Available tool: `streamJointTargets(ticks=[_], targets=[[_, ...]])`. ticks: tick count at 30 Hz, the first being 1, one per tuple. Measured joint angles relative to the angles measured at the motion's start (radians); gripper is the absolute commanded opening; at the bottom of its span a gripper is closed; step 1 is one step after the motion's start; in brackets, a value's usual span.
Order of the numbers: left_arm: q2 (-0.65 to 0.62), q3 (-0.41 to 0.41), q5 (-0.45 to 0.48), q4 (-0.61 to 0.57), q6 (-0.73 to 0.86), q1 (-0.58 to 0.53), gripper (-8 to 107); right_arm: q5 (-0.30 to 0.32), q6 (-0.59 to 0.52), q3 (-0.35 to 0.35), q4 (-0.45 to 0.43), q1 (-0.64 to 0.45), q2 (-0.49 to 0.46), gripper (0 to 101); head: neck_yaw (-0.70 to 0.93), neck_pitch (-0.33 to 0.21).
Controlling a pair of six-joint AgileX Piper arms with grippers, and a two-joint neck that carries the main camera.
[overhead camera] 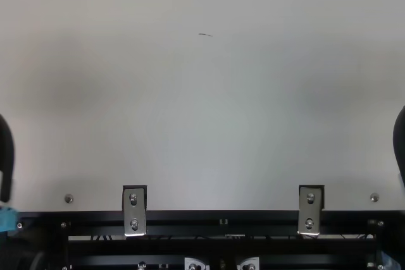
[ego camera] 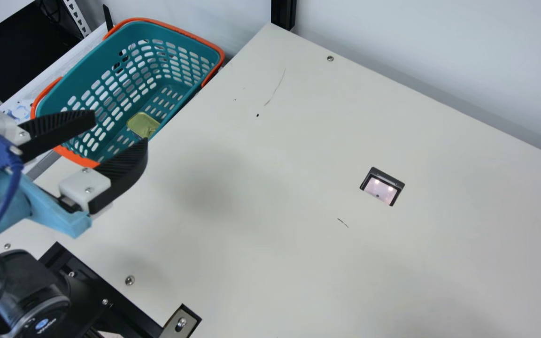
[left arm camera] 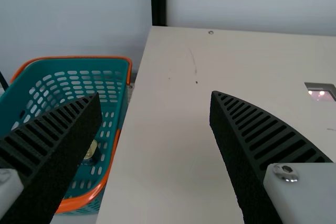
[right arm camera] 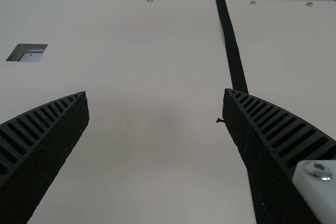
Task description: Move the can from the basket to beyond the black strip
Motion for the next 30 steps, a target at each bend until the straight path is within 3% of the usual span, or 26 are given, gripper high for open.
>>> streamJointTargets(ticks=[7, 16, 22, 30], targets=[[0.132, -0.114, 0.064, 0.207, -0.223, -0.094, 90, 0.0, 0.0, 0.0, 0.0, 0.0, 0.0, 101, 0.0, 0.0], [0.294, -0.267, 0.214, 0.434, -0.466, -0.26, 90, 0.0, 0.0, 0.0, 0.0, 0.0, 0.0, 101, 0.0, 0.0], [0.376, -0.336, 0.278, 0.493, -0.521, -0.351, 90, 0.0, 0.0, 0.0, 0.0, 0.0, 0.0, 101, 0.0, 0.0], [0.376, -0.341, 0.268, 0.473, -0.495, -0.326, 90, 0.0, 0.0, 0.0, 0.0, 0.0, 0.0, 101, 0.0, 0.0]])
